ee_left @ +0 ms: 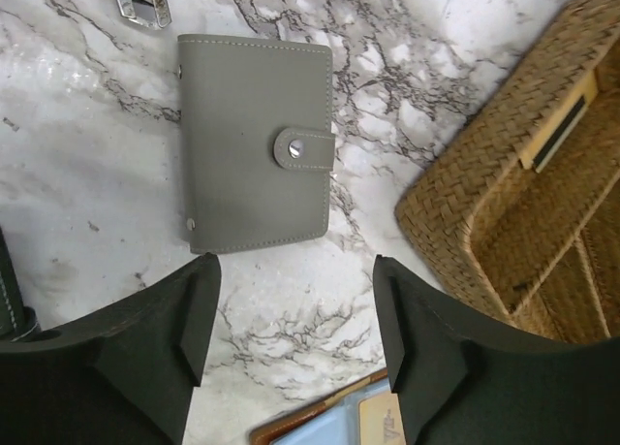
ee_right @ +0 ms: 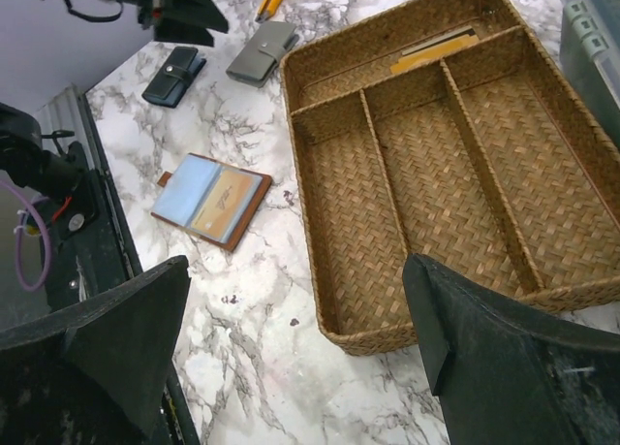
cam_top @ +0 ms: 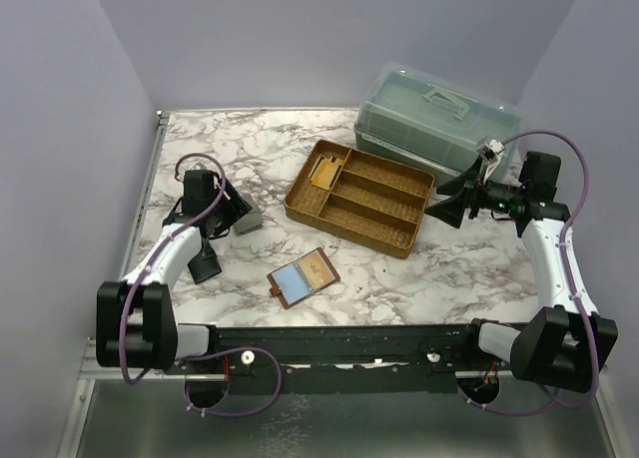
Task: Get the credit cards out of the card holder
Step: Pick up the card holder from the center of the board.
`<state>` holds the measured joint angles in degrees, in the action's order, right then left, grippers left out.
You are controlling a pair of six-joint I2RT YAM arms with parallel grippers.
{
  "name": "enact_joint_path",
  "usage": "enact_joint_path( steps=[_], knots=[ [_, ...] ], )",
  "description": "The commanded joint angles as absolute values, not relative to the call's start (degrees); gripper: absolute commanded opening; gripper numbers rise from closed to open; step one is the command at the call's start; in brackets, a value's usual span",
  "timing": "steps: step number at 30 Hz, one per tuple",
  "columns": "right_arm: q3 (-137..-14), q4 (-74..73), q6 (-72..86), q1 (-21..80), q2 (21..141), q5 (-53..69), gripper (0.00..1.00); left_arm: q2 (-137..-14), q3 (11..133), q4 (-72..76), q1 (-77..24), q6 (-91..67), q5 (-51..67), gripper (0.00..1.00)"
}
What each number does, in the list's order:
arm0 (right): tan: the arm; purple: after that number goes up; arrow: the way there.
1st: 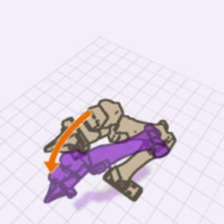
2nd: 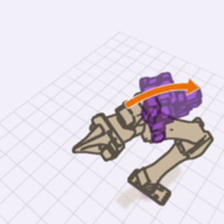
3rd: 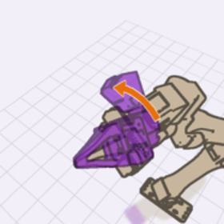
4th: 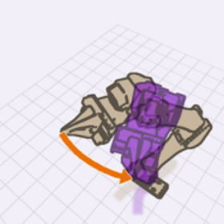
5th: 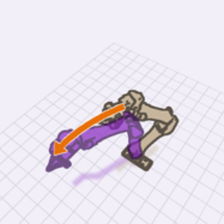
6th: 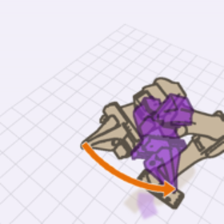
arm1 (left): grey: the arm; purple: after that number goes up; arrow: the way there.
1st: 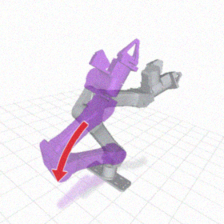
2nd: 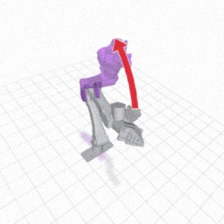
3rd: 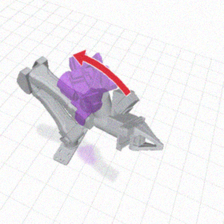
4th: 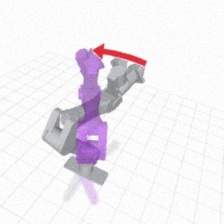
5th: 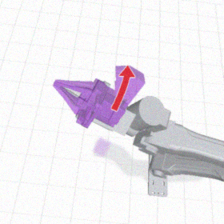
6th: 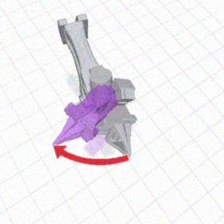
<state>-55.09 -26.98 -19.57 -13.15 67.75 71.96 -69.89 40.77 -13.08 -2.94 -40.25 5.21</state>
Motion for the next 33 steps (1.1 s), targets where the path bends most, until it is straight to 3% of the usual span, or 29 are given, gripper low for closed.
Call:
enact_joint_path(
  steps=[1, 11, 13, 23, 33],
  knots=[
    [-53.2, -25.7, -20.0, -12.7, 66.9, 73.8, 1.00, -79.3, 48.9, -15.6, -2.8, -37.8, 6.6, 0.67],
    [-54.1, -27.4, -20.5, -12.6, 67.0, 73.6, 1.00, -94.1, 63.6, -28.8, -7.3, -36.5, -7.2, 0.58],
    [-54.0, -27.4, -20.5, -12.6, 66.8, 73.5, 0.99, -95.2, 64.1, -29.0, -7.6, -36.7, -7.8, 0.51],
    [-54.0, -27.2, -20.1, -12.6, 67.2, 73.9, 1.00, -100.7, 68.4, -29.9, -8.4, -35.5, -8.3, 0.45],
    [-54.1, -27.7, -20.3, -12.6, 67.5, 74.2, 0.99, -104.3, 70.1, -29.7, -8.4, -35.0, -3.7, 0.28]
  ],
)
